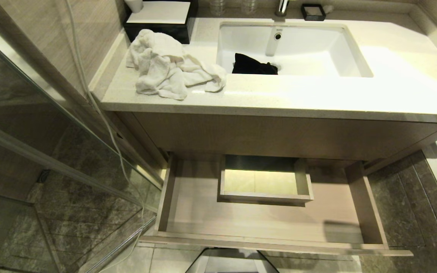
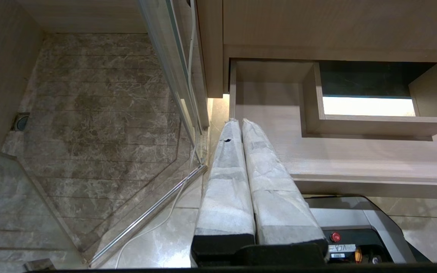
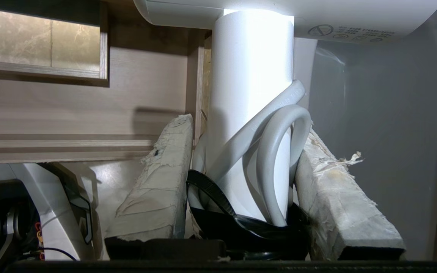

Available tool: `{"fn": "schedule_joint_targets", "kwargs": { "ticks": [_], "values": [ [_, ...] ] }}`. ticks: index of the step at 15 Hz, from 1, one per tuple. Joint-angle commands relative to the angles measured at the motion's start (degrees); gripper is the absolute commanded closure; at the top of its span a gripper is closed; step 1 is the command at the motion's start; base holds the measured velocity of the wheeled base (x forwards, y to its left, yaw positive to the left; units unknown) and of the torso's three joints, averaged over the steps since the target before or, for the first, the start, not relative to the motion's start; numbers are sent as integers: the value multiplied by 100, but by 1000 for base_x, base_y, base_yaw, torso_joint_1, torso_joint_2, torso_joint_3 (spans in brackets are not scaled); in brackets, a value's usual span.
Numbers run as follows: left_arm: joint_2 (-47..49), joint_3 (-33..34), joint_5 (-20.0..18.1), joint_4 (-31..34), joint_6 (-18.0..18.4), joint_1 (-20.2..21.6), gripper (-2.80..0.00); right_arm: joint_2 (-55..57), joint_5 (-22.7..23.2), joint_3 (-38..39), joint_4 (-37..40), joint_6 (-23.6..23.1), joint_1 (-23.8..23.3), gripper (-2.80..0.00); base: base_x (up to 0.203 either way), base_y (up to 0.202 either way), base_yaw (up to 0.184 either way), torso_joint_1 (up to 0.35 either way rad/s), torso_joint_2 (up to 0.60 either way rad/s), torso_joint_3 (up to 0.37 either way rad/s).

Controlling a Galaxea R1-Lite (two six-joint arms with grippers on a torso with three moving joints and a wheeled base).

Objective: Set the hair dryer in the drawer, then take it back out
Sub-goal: Place it on the countertop

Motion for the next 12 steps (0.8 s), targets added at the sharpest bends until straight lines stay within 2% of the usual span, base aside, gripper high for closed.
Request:
{"fn": "schedule_joint_targets", "kwargs": {
  "ticks": [1, 12],
  "values": [
    [0, 9, 0, -1, 0, 0, 0, 67, 11, -69, -7, -15, 0, 0, 0, 0, 0, 0, 0, 0],
    [0, 0, 0, -1, 0, 0, 0, 76, 29, -34, 116, -6, 53, 0, 0, 0, 0, 4, 1, 8]
  ]
}}
